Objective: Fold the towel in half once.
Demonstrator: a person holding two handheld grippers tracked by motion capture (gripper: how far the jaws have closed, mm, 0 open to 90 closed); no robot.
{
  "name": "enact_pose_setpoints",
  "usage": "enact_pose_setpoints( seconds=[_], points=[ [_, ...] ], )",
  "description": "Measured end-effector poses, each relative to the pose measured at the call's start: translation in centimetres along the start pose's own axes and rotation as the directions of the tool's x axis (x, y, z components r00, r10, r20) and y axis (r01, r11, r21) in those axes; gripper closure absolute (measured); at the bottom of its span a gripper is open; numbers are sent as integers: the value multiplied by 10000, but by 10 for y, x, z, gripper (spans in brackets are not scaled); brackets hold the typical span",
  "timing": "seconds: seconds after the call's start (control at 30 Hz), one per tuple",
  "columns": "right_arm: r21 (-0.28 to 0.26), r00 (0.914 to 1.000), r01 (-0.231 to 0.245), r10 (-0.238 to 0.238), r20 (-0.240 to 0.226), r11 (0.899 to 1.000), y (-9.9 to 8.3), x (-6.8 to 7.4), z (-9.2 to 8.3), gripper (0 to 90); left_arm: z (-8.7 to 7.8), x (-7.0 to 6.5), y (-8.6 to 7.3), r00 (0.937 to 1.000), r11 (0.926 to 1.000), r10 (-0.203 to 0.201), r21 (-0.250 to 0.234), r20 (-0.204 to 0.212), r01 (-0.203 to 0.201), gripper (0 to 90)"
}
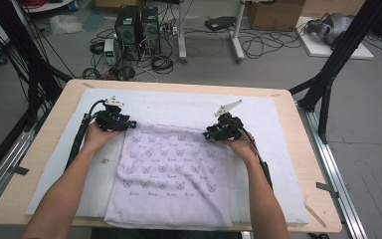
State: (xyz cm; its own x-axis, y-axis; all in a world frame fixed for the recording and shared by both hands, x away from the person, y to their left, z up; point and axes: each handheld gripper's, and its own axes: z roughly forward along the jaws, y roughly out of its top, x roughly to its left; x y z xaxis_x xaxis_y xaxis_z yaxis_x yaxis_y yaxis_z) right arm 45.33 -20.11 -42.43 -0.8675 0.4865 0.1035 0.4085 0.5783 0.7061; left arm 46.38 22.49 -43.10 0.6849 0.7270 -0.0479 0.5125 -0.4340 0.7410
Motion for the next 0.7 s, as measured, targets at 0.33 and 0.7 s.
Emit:
enact_pose_setpoints(
  seconds=[0.33,0.7],
  points=[
    [72,9989,428,-427,-208,9991,3,17,-11,850,-33,-16,-8,9944,9932,892,-798,571,-845,848],
    [-418,9982,579,-585,-127,9974,-7,31,-32,726,-50,-17,-42,9962,9966,783,-285,387,-772,668]
  ],
)
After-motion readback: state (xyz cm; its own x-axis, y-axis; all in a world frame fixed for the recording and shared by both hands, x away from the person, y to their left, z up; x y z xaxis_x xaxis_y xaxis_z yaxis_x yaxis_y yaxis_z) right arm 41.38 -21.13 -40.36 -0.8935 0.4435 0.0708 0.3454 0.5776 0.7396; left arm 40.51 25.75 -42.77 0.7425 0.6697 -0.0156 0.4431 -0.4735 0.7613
